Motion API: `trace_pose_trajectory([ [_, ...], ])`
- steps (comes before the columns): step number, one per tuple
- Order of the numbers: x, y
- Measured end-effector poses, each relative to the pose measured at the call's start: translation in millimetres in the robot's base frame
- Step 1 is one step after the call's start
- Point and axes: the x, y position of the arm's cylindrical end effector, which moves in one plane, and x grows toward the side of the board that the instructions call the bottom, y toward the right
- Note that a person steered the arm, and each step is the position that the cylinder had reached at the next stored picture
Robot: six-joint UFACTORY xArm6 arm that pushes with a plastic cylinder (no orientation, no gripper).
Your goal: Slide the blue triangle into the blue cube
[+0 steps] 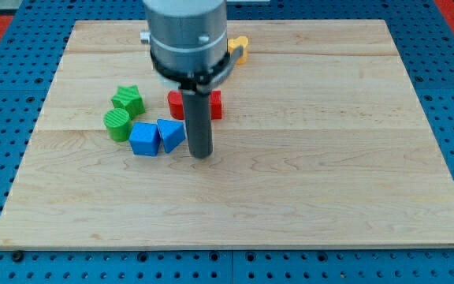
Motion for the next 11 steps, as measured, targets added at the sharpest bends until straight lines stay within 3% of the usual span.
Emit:
trace_pose_trajectory([
  [1,30.5,-36.1],
  [2,17.2,-68.0],
  [4,-11.3,-86.8],
  [8,-18.4,-87.1],
  [10,-7.5,-13.3],
  [11,-23.9,19.2],
])
